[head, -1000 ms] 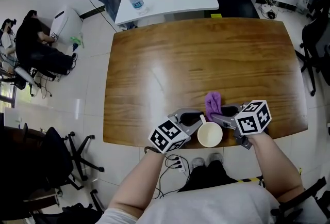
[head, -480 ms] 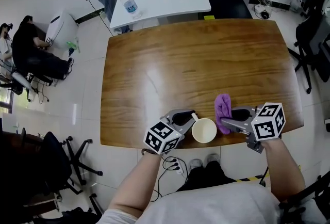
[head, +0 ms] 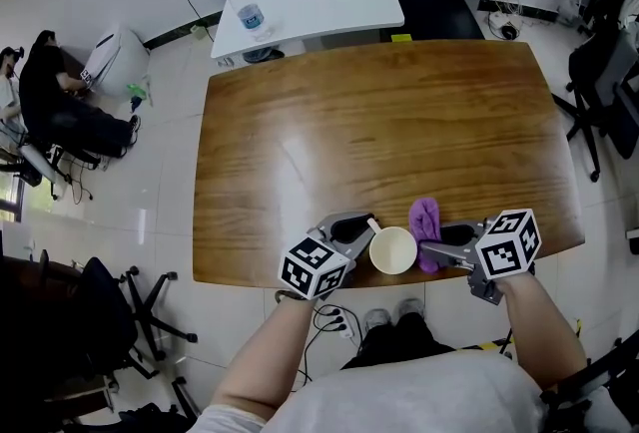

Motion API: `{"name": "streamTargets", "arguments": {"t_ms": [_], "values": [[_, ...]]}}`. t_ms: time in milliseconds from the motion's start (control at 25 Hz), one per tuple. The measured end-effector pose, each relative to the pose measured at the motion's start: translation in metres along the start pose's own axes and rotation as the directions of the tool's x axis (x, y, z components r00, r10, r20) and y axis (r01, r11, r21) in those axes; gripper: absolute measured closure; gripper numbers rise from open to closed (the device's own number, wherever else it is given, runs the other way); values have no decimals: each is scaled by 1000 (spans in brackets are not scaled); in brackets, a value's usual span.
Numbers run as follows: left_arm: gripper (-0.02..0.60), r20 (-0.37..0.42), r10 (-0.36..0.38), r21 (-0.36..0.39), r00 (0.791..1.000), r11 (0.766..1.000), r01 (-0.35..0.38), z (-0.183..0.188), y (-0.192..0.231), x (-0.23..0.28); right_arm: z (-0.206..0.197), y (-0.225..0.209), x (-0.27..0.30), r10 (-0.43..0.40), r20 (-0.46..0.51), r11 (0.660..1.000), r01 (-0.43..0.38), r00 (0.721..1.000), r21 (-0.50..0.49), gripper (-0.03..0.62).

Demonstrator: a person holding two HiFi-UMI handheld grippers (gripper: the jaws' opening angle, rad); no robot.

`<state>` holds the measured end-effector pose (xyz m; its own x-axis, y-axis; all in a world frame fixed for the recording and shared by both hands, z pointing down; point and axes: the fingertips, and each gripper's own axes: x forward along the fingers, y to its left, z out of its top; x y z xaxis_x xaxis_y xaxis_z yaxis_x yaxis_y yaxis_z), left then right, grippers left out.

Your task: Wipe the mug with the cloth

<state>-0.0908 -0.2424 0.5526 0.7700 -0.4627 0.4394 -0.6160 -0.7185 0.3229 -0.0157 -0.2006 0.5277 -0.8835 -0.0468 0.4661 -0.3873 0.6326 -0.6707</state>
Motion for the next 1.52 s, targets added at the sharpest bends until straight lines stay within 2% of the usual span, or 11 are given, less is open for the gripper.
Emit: {"name": "streamTargets", "arguments": {"t_ms": [240,400,520,680,880,1040,1160,1240,1360,1440,1520], "values": [[546,-5,12,9,1000,1000,-12,2,-1,2,-25,-33,19,-161,-136,986,153,978,-70,487],[546,-10,17,3,1000,1000,-17,-1,0,0,-29,-39,26,-204,-152,978,194,967,-76,488],[546,-7,22,-17,1000,1000,-22,0,2,0,-24,-35,18,-183,-106,983,182,977,-17,488],[543,-1,36,-18,999,999,-36,-1,2,-2,-11,-13,-13,-151,35,985,147,988,89,488],[545,-3,76,-39,997,996,-77,-3,3,-4,-17,20,-38,-71,187,968,22,980,251,487],[543,-4,101,-40,995,994,-101,-2,-2,-6,-28,36,-23,-11,234,946,-66,972,319,488],[546,7,127,-51,992,991,-126,-2,-1,-6,-35,29,-9,-12,233,929,-75,972,363,487],[545,10,140,-60,990,988,-139,-2,-1,-7,-43,18,-2,-40,202,924,-41,979,380,487],[548,6,157,-56,988,986,-157,-4,-1,-8,-57,0,7,-114,104,934,71,988,349,487],[549,7,169,-53,986,984,-168,-5,-1,-9,-64,-9,13,-159,51,937,135,986,322,487],[549,10,177,-55,984,983,-176,-6,-1,-10,-69,-14,17,-181,30,933,162,983,321,487]]}}
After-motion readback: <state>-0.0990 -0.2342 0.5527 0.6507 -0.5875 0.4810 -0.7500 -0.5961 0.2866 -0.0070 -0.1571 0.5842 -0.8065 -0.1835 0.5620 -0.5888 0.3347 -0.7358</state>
